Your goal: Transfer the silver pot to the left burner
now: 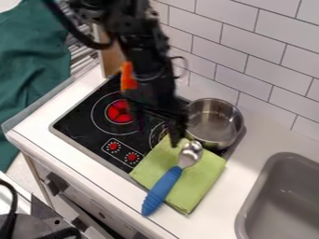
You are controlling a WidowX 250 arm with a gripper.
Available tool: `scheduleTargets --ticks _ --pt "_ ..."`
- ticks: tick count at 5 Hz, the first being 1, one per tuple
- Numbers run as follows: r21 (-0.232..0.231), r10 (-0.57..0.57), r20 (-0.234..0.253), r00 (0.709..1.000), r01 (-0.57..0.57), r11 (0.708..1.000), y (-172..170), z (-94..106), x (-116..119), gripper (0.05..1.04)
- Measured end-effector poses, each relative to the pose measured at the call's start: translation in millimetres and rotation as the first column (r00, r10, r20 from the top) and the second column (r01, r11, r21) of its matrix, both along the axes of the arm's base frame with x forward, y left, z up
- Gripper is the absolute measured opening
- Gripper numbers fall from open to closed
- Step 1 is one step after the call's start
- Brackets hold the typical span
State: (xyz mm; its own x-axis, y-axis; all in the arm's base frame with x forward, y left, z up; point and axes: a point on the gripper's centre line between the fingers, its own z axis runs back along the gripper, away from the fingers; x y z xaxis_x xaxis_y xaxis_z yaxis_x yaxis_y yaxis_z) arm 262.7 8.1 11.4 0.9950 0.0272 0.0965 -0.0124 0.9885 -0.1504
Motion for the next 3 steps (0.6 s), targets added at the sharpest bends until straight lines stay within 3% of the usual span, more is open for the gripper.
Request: scheduleTargets --ticks 2,3 --pt "0.063 -0.2 -0.007 0.98 0.2 0.978 -69.9 -7.8 37.3 1.01" --pt "0.102 -0.254 0.017 0.967 0.251 0.962 -88.4 0.6 47.3 1.01"
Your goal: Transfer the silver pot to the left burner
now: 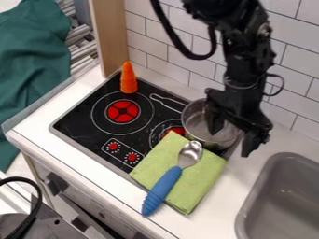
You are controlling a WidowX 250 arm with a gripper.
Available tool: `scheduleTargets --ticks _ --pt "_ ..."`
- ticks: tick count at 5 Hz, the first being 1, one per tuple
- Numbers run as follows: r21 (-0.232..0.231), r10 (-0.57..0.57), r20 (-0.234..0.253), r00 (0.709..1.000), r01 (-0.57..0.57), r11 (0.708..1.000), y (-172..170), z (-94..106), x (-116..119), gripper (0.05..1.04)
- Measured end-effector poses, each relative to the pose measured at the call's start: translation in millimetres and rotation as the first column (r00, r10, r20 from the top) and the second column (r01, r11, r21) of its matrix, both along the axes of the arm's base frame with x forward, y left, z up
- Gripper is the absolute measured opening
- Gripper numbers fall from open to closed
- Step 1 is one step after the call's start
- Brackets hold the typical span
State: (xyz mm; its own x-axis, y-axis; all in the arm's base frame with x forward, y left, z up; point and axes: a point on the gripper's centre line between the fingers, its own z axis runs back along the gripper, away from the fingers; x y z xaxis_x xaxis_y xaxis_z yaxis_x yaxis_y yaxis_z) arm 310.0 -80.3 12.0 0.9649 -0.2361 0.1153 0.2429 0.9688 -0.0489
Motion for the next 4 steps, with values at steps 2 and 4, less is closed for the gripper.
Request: scheduleTargets --ticks 2,4 --pt "0.0 0.005 -0.014 1.0 -0.005 1.0 -2.7 -16.4 13.8 1.01" --pt "-0.01 0.07 -0.026 0.997 -0.07 0.997 15.0 -30.3 30.5 1.01"
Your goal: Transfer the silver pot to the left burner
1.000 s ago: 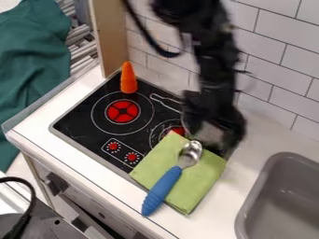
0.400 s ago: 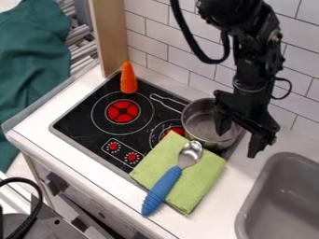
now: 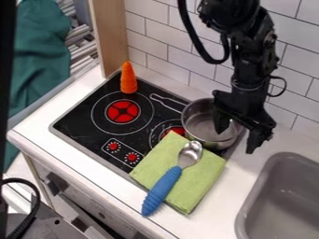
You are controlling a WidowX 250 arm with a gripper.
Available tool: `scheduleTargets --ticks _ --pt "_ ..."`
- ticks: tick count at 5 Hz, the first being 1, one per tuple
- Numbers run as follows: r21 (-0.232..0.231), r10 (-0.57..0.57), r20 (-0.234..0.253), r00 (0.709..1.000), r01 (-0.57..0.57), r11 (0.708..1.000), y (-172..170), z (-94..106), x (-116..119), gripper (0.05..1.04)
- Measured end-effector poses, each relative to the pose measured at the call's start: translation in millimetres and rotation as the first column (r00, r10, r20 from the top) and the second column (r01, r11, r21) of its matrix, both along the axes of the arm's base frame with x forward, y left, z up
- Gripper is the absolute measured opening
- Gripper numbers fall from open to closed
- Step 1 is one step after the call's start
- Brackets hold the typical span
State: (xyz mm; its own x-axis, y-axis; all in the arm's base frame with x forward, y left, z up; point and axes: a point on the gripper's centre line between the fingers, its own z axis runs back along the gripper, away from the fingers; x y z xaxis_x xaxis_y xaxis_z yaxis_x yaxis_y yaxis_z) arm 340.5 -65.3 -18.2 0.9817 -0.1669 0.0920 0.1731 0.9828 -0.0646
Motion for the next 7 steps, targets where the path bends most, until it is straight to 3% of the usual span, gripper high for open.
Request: scheduleTargets --ticks 1,2,4,5,6,7 --pt "0.002 0.011 -0.048 0.999 -0.011 1.0 1.1 -18.0 -2.4 1.01" --pt "0.008 0.026 -0.049 0.998 -0.026 1.0 4.0 -20.1 -1.0 0.958" --pt "0.011 0.063 -0.029 0.998 -0.063 0.998 8.0 -23.7 -1.0 0.362" --pt "0.011 0.064 -0.023 0.998 -0.064 0.998 8.4 -24.1 -1.7 0.172" --pt "0.011 0.065 -0.022 0.998 -0.065 0.998 8.7 -23.1 -3.8 0.088" --pt "0.018 0.048 -0.018 0.999 -0.047 0.999 10.2 -21.4 -7.3 0.073"
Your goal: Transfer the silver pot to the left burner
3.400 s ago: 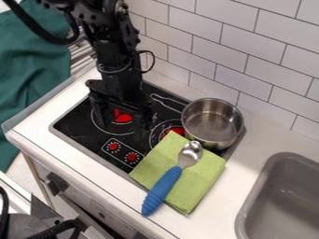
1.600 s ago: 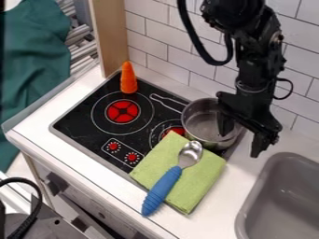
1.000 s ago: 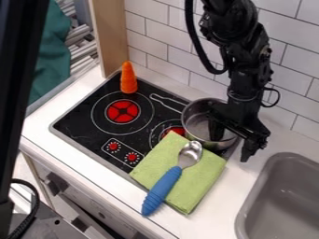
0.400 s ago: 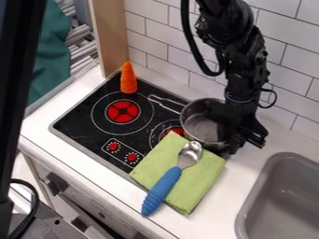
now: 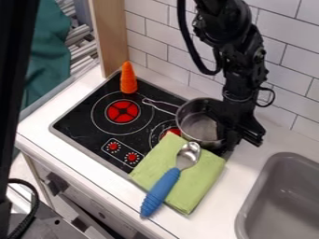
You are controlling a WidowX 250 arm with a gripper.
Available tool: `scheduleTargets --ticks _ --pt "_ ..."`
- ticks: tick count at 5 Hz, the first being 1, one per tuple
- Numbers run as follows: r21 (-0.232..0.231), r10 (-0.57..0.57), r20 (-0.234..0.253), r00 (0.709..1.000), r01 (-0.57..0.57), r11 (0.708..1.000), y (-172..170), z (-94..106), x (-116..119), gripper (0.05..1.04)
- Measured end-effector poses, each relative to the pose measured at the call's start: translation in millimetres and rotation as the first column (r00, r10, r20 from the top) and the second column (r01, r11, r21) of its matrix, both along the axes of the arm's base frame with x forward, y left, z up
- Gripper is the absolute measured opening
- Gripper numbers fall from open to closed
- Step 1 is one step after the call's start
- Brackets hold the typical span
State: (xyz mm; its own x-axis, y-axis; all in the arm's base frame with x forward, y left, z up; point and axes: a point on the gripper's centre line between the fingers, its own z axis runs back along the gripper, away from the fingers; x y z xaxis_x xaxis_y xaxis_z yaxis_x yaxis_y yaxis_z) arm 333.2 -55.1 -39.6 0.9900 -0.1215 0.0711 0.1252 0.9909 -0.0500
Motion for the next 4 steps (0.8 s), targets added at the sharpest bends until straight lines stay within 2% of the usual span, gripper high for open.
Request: scheduleTargets --ticks 1,2,3,4 --pt "0.002 -0.018 0.004 1.0 0.018 1.0 0.9 2.8 -1.6 0.067" --pt "0.002 -0.064 0.037 0.997 0.064 0.998 1.8 15.4 -5.3 0.064" --pt "-0.041 -0.126 0.128 0.984 0.132 0.99 -2.7 32.8 -5.9 0.061" --pt "-0.074 -0.178 0.236 0.955 0.2 0.977 -9.9 51.9 -3.2 0.06"
